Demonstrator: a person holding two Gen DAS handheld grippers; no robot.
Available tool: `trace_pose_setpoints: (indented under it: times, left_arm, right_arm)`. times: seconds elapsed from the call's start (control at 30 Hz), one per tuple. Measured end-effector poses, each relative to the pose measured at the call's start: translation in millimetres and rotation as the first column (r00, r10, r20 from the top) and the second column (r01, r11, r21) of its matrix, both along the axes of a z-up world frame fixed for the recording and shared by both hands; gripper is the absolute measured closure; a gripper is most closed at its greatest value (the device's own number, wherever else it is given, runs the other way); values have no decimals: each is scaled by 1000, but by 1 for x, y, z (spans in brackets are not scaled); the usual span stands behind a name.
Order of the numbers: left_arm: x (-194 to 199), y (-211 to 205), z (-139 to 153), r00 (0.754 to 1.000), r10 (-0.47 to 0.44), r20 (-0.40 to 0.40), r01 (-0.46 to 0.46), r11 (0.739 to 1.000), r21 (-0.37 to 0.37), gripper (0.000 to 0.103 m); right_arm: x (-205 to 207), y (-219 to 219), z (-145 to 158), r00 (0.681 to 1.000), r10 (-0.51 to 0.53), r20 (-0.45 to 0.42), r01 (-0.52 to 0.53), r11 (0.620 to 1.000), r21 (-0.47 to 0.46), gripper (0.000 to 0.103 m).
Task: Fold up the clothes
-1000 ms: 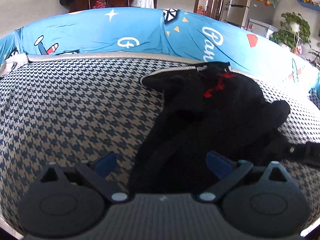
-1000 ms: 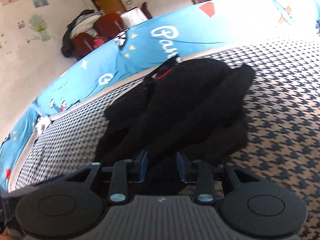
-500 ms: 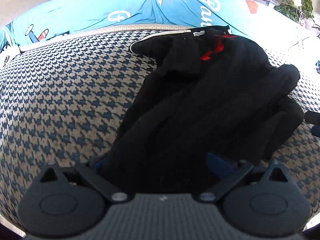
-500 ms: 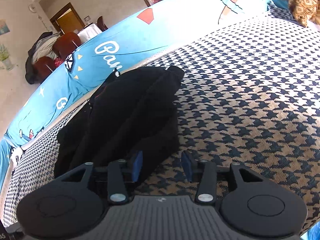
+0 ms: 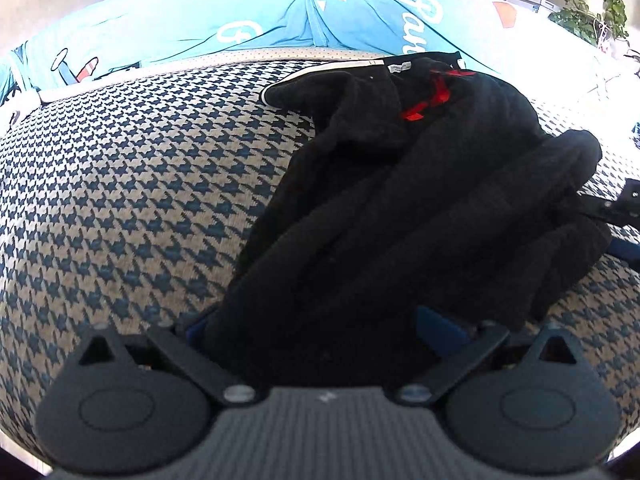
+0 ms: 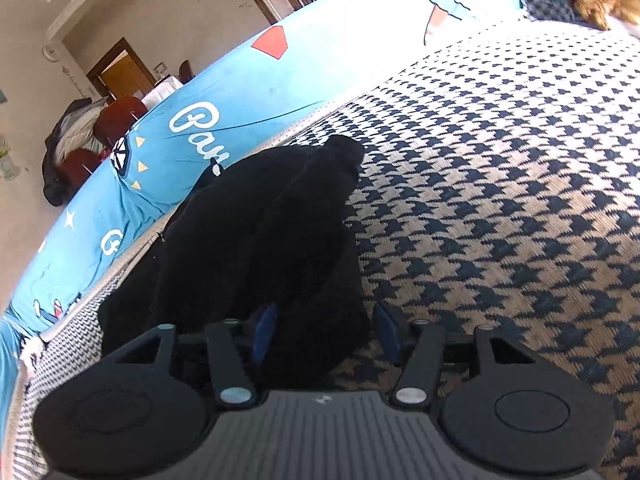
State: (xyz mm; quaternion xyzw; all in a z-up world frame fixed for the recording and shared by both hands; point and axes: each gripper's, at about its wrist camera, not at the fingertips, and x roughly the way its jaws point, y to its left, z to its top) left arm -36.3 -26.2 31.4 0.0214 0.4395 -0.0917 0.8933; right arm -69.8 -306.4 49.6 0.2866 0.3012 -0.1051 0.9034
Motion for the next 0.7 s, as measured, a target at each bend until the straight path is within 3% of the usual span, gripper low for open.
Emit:
trace_pose_setpoints:
  times: [0.07, 0.13, 0.3, 0.47, 0.57, 0.7]
  left_arm:
    - [0, 0, 0, 1000, 1, 0, -1, 1000, 1, 0]
    - [0, 0, 0, 1000, 2, -1, -2, 1000, -1, 0]
    - [2, 0, 1, 1000, 9, -4, -9, 1000, -9, 0]
    - [3, 6, 3, 999, 30, -10, -31, 999, -21, 0]
    - [5, 12, 5, 999, 52, -14, -53, 998, -33, 0]
    - [6, 19, 8, 997, 76, -14, -76, 996, -43, 0]
  right_arm:
    - [4, 3, -3, 1000, 22, -15, -22, 1000, 6, 90]
    - [2, 7, -2, 1000, 18, -13, -18, 1000, -16, 93]
    - [-13, 17, 20, 1000, 4, 19, -1, 992, -128, 95]
    - [-55, 33, 52, 997, -39, 62, 54, 961, -271, 95]
    - [-89, 39, 54, 995, -72, 74, 91, 946, -312, 95]
    - [-117, 38, 42, 995, -98, 16, 98, 947, -307, 93]
